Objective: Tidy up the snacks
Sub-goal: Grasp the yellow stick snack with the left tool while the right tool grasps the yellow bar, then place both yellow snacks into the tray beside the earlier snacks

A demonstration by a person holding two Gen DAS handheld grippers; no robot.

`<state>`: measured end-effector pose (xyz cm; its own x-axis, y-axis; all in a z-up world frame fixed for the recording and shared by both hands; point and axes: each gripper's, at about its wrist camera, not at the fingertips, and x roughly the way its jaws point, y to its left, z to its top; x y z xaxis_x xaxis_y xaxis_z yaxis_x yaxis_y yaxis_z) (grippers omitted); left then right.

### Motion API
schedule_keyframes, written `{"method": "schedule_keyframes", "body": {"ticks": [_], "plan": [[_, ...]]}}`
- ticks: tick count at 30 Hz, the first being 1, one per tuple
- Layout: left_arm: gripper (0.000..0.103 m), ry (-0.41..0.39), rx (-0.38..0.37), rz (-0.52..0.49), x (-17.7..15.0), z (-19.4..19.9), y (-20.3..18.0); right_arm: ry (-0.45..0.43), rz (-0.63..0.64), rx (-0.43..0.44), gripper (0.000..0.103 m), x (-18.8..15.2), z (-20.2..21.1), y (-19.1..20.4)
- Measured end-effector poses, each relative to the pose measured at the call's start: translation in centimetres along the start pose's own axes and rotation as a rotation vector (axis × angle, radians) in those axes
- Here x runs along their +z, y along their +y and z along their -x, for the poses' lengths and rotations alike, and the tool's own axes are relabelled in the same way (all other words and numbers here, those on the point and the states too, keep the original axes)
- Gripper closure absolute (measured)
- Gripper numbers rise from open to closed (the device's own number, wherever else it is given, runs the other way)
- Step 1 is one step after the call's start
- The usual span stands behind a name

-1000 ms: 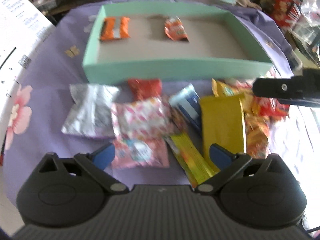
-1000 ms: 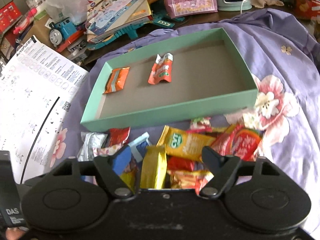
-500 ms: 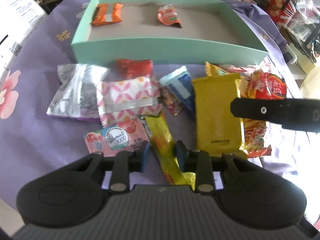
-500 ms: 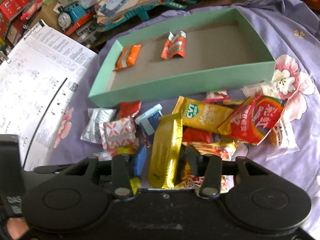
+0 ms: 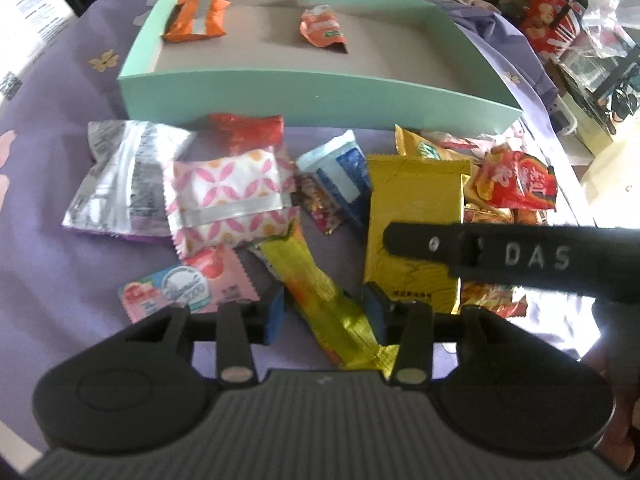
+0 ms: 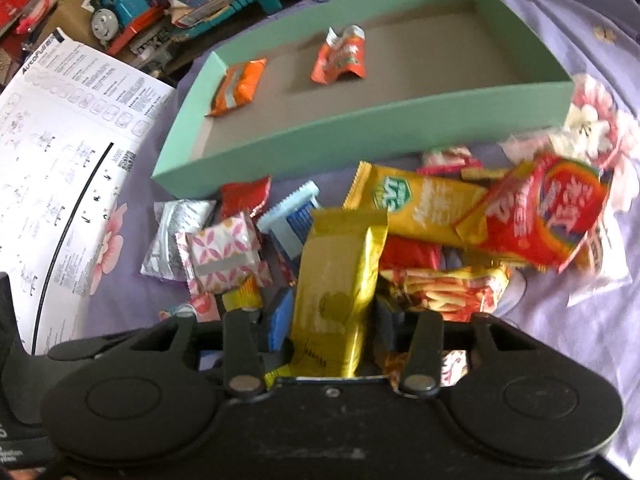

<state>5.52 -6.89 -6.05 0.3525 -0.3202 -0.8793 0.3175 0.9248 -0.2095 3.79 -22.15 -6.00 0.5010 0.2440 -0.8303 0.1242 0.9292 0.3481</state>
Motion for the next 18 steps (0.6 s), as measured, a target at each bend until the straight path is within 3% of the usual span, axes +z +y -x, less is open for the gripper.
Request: {"method": "schedule_keyframes", "body": {"ticks": [1,2,4,5,7,14,17,18], "plan": [[0.064,-0.004,-0.01,0.003,0.0,0.0,0.1,-0.004,0.007,-0.005,0.058,-0.1,0.1,0.1],[0.08,-0.007,-0.018,0.004,0.0,0.0,0.2,-0.003,0.009,-0.007,0.058,-0.1,0.0,0.2],[0.083,-0.006,-0.013,-0.009,0.0,-0.1,0.4,0.001,0.003,-0.017,0.055,0.0,0.0,0.3],[0.085,-0.008,-0.017,-0.015,-0.1,0.0,0.5,0.0,0.001,-0.02,0.047,0.1,0.1,0.5],[0.085,-0.012,-0.019,-0.014,-0.3,0.3,1.0,-0.008,0.003,-0.025,0.038,0.2,0.0,1.2],[0.079,0.001,-0.059,0.052,-0.4,0.3,3.2,0.009,0.029,-0.116,0.037,0.2,-2.1,3.3],[0.077,0.004,-0.063,0.056,-0.4,0.2,3.4,-0.012,0.083,-0.154,0.053,-0.1,-2.6,3.9],[0.077,0.006,-0.058,0.049,-0.3,0.2,3.2,-0.013,0.079,-0.145,0.053,-0.2,-2.6,3.8]]}}
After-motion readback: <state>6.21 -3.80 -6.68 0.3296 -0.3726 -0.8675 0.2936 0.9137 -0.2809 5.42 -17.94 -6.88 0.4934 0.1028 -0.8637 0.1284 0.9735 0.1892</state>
